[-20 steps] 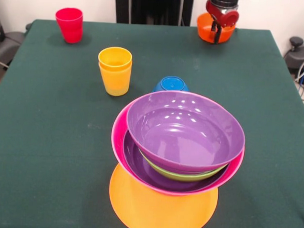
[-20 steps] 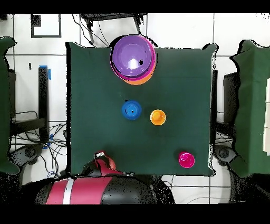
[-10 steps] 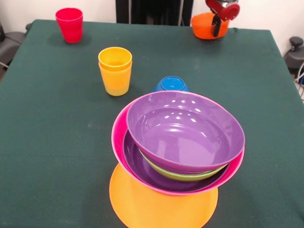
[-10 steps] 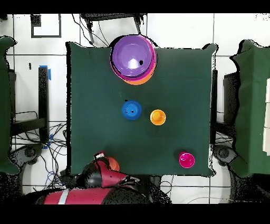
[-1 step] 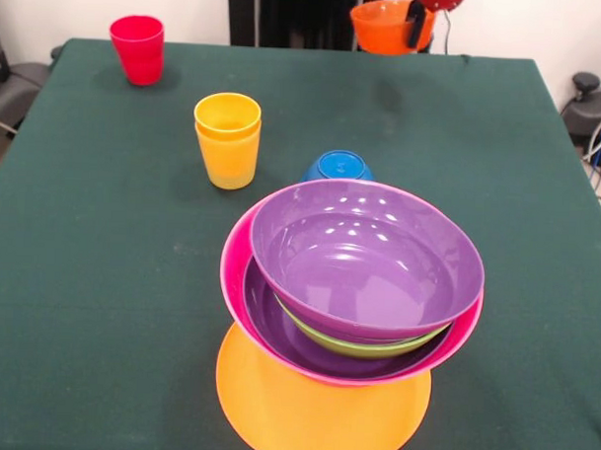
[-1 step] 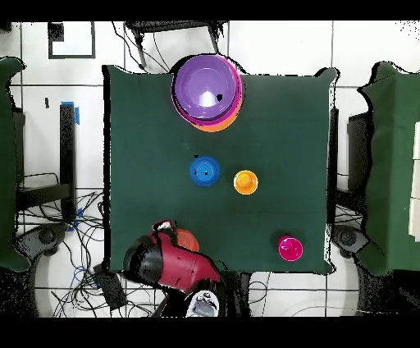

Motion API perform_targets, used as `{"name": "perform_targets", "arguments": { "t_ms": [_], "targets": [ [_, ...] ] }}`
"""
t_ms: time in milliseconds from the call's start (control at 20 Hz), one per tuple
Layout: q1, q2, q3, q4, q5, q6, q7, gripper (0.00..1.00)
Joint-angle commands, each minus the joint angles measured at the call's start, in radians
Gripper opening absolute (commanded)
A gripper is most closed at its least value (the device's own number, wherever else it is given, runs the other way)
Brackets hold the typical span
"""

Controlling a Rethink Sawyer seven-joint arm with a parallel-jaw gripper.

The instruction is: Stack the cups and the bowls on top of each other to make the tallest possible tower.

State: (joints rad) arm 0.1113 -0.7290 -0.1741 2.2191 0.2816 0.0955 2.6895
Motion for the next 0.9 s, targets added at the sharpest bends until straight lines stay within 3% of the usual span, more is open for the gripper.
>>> {"name": "perform_targets", "arguments": {
  "t_ms": [50, 250, 900],
  "targets": [
    [0.052, -0.059, -0.097, -0.315, -0.059, 0.285, -0.058, 0.00],
    [0.079, -0.025, -0.135, -0.456, -0.102, 0.381, -0.044, 0.00],
    [0.045, 0.132, -0.146, -0.991, -0.223, 0.717, -0.089, 0.00]
  ]
}}
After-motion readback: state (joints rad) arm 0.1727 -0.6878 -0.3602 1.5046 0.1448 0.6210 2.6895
